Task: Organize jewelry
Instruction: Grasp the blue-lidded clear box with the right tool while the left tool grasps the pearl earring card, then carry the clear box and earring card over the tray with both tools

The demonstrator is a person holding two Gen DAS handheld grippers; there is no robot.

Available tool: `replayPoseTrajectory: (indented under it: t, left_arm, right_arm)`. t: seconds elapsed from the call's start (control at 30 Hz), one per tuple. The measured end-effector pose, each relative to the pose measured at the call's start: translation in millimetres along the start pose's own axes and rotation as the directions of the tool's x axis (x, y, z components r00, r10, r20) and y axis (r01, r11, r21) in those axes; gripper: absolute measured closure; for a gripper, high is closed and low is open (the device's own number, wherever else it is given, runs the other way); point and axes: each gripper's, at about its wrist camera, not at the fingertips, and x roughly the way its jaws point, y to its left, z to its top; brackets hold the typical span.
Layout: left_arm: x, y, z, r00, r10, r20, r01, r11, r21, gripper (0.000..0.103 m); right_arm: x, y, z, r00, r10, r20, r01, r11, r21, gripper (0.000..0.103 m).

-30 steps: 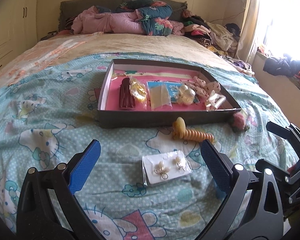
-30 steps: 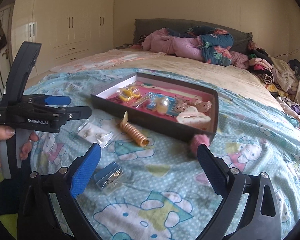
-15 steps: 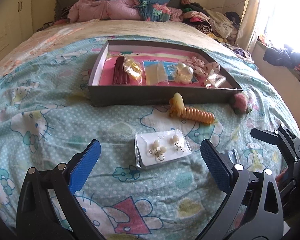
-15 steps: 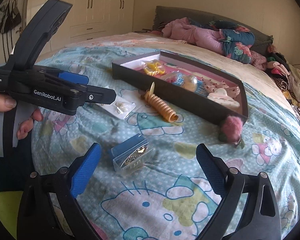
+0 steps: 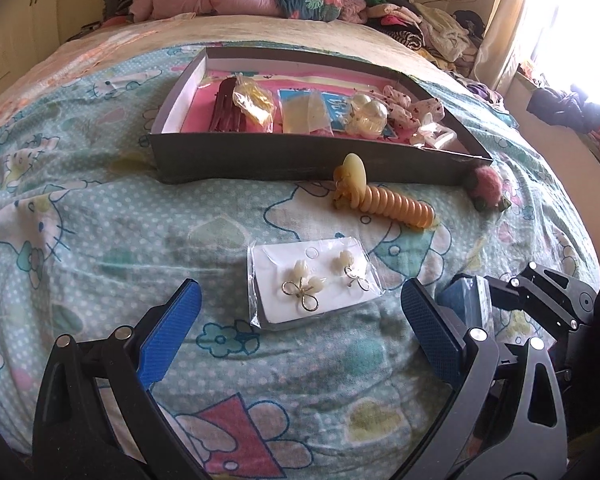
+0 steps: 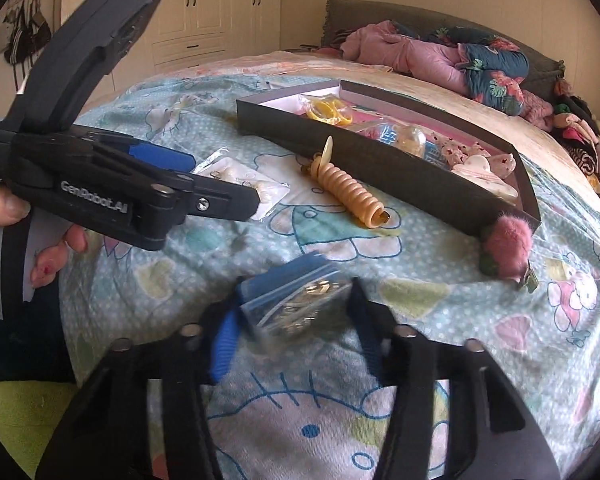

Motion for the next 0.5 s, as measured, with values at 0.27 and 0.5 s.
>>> replayPoseTrajectory:
  t: [0.27,0.5]
  left_arm:
    - [7.2,-6.3,3.8,1.0,0.022,-0.013,-0.022,1.0,0.019,0.014]
    - [13.6,-19.8,3.6,0.997,0.074,-0.011,-0.073,0.993,0.095,0.047]
  right_arm:
    - [-10.2,-12.8,-4.9,1.0,-0.023,0.017,0.023,0.999,0.05,0.058]
    - [-22.7,-21.6,-9.6,0.999,-0.039,0.027,0.036,0.996,0.085,0.058]
